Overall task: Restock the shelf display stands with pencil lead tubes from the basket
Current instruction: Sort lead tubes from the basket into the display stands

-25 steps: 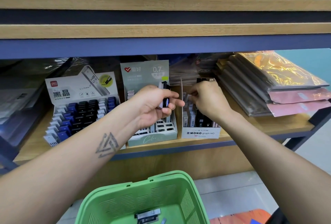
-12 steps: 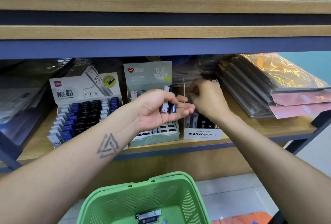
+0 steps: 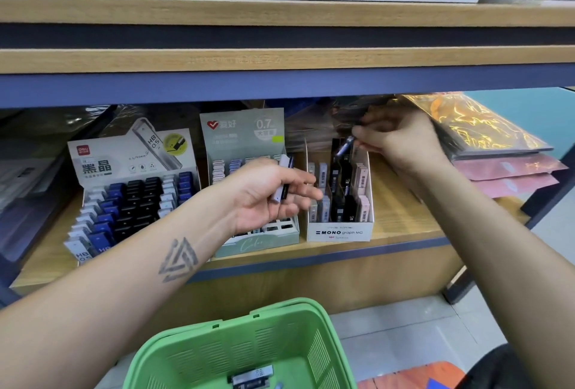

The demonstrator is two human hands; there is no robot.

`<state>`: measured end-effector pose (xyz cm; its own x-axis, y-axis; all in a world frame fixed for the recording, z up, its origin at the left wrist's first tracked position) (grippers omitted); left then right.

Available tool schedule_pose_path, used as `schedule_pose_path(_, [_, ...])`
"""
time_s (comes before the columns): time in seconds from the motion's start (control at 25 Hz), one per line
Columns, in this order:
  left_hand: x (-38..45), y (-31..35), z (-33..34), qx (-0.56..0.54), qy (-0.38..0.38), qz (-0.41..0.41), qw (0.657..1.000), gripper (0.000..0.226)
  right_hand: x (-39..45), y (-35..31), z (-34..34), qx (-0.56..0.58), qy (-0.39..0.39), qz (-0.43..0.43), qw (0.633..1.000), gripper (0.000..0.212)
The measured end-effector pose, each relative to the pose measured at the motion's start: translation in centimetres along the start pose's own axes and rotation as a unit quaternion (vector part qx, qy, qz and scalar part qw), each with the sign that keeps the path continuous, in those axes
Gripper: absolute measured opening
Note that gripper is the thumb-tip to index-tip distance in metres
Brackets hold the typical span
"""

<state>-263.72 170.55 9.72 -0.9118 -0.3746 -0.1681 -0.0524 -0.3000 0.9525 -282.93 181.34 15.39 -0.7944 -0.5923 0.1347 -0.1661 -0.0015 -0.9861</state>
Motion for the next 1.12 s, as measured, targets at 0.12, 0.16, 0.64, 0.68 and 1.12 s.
schedule_pose_path(0.12, [0.6, 0.4, 0.2, 0.012, 0.008, 0.024, 1.0, 0.032, 0.8, -0.8, -2.2, -0.122, 0.066, -0.072, 0.988, 0.023])
schedule_pose_path(0.16, [0.8, 0.6, 0.4, 0.009, 0.007, 0.03, 0.999, 0.032, 1.0, -1.0, -2.0, -0.152, 0.069, -0.093, 0.982, 0.026])
schedule_pose_path(0.64, [2.3, 0.8, -0.2, -0.016, 0.009, 0.04, 0.999, 0.031, 3.3, -1.9, 1.6, -0.315, 0.064, -0.171, 0.931, 0.013])
schedule_pose_path(0.68, [2.3, 0.8, -0.2, -0.015, 0.009, 0.04, 0.999, 0.031, 3.3, -1.9, 2.0, -0.338, 0.064, -0.179, 0.922, 0.013])
schedule_pose_path(1.12, [2.0, 0.9, -0.3, -0.004, 0.006, 0.046, 0.999, 0.031, 3.3, 0.4, 4.6, -0.496, 0.093, -0.216, 0.836, 0.006])
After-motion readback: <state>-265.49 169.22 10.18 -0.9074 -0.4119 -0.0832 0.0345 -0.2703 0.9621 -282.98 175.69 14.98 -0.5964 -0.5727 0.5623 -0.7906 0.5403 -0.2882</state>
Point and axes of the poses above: each hand's wrist, its own x-axis towards the middle knuckle, its own z-axis out of the palm, y = z × x, the point moved 8 cm from there along x, towards the middle knuckle, and after that the axes turned 10 degrees about z, right-handed, at the moved point
